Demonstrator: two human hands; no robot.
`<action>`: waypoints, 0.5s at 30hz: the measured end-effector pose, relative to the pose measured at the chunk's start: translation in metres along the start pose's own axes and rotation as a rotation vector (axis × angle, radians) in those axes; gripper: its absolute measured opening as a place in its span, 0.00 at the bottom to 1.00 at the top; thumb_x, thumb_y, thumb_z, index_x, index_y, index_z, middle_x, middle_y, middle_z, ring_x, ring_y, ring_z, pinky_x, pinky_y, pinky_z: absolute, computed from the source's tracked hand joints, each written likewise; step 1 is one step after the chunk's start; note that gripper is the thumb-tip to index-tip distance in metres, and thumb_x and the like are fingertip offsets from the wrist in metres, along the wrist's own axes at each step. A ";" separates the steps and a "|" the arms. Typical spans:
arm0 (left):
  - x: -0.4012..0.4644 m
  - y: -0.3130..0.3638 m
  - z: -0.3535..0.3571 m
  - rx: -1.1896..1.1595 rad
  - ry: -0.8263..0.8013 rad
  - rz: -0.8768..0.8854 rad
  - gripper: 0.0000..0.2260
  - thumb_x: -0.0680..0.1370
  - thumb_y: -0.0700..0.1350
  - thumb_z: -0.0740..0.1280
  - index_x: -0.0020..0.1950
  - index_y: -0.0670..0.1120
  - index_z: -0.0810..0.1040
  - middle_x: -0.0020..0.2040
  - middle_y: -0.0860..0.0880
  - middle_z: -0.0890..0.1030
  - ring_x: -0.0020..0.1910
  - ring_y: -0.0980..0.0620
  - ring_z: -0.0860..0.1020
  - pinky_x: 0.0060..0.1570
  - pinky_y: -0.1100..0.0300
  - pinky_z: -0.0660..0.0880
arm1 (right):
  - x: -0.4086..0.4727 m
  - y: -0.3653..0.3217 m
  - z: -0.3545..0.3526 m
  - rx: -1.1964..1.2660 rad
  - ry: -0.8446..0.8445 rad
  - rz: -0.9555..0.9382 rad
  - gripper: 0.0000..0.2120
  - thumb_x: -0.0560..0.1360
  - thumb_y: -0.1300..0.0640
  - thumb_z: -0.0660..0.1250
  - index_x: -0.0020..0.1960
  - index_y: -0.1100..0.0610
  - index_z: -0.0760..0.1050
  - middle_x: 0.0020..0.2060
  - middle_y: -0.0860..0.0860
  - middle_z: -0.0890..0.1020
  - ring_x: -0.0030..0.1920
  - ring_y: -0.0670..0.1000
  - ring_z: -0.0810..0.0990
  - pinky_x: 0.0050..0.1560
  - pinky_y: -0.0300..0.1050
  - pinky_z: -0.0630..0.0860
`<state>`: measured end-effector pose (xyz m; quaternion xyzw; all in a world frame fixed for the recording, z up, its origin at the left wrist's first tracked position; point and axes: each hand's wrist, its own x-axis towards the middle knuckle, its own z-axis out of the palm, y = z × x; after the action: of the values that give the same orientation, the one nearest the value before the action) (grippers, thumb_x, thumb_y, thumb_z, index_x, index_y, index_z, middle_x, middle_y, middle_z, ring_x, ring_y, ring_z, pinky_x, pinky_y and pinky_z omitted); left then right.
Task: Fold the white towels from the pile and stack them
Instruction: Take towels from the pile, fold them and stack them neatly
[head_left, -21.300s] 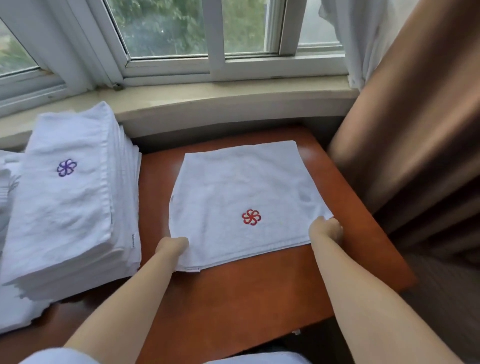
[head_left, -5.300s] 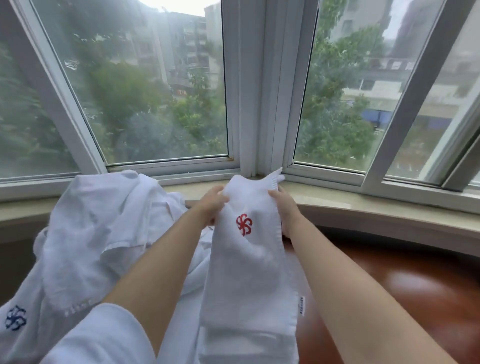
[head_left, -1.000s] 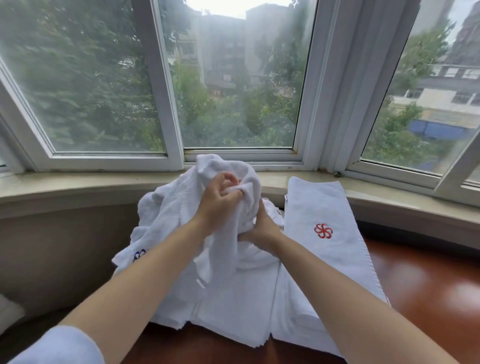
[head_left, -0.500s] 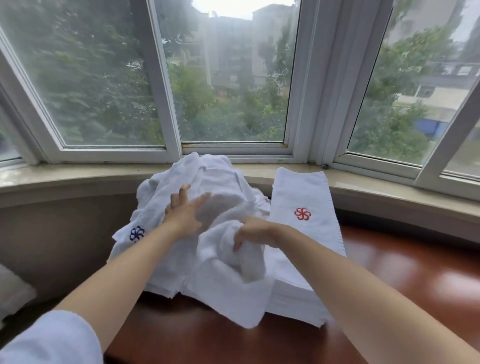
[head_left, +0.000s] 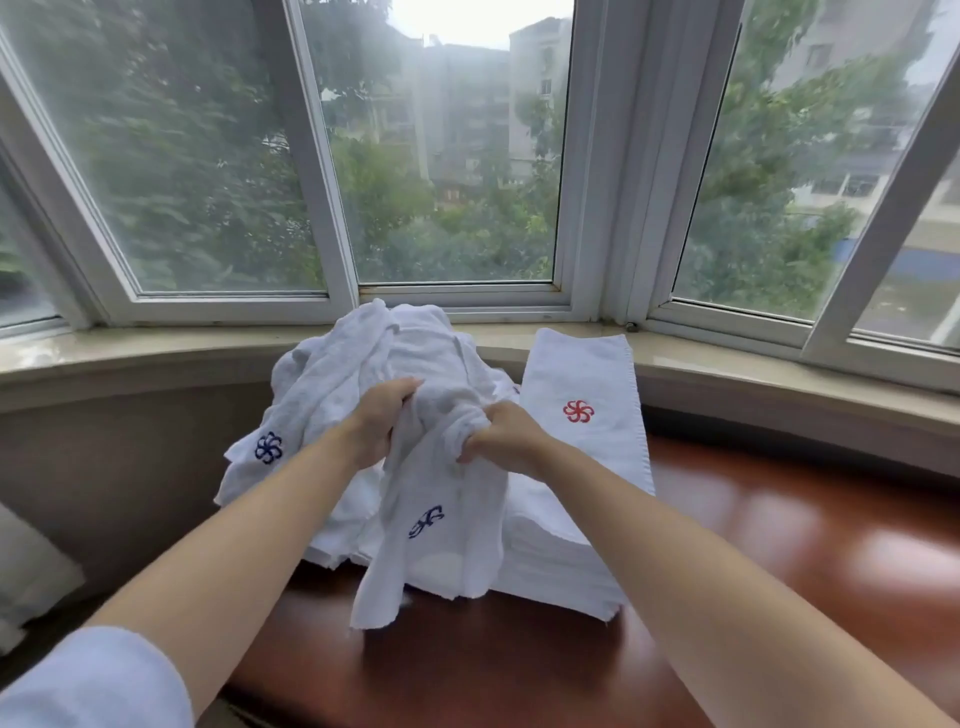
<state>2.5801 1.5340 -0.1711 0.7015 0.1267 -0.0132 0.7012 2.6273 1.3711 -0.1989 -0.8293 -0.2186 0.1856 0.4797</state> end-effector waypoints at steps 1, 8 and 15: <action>-0.004 0.009 0.004 -0.039 -0.010 0.018 0.16 0.82 0.44 0.56 0.45 0.41 0.81 0.44 0.43 0.82 0.46 0.47 0.80 0.49 0.55 0.77 | -0.004 -0.006 -0.006 0.049 0.039 -0.004 0.04 0.62 0.63 0.73 0.35 0.58 0.78 0.32 0.50 0.76 0.36 0.50 0.73 0.37 0.43 0.70; -0.034 0.060 0.041 0.047 0.171 0.316 0.19 0.79 0.47 0.64 0.28 0.53 0.79 0.29 0.54 0.75 0.31 0.54 0.74 0.36 0.58 0.69 | -0.041 -0.040 -0.065 0.709 0.206 -0.003 0.12 0.58 0.62 0.67 0.42 0.61 0.80 0.37 0.55 0.79 0.39 0.54 0.77 0.40 0.43 0.72; -0.051 0.075 0.097 -0.093 -0.274 0.227 0.13 0.79 0.49 0.61 0.56 0.46 0.83 0.48 0.44 0.84 0.44 0.50 0.83 0.41 0.61 0.79 | -0.082 -0.022 -0.103 0.911 0.305 -0.012 0.10 0.64 0.62 0.63 0.40 0.59 0.81 0.38 0.57 0.81 0.38 0.54 0.80 0.39 0.40 0.72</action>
<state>2.5612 1.4316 -0.0891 0.6696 -0.0493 -0.0236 0.7407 2.6086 1.2628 -0.1233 -0.5510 -0.0471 0.1360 0.8220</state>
